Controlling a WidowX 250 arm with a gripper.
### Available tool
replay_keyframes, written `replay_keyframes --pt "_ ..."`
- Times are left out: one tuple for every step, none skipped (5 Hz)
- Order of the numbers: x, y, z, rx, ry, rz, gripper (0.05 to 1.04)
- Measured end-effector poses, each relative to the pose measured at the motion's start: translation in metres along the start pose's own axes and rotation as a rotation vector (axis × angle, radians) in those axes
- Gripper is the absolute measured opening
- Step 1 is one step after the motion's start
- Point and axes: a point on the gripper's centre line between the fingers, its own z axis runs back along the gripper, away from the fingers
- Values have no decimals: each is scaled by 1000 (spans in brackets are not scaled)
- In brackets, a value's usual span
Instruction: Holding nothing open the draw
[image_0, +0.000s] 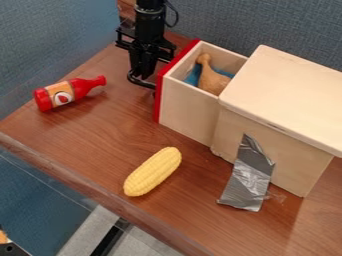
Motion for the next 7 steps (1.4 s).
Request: replay_keyframes --pt "-2 5 0 0 10 22 388" --pt "-2 8 2 3 10 29 695" --pt "-2 7 2 -1 10 16 967" --pt "-5 8 7 -17 23 -4 1005" --pt "-11 18 34 -32 -9 0 1001" --pt "-25 31 61 -35 -50 0 1001" --pt "-36 35 81 -30 -92 -19 1001"
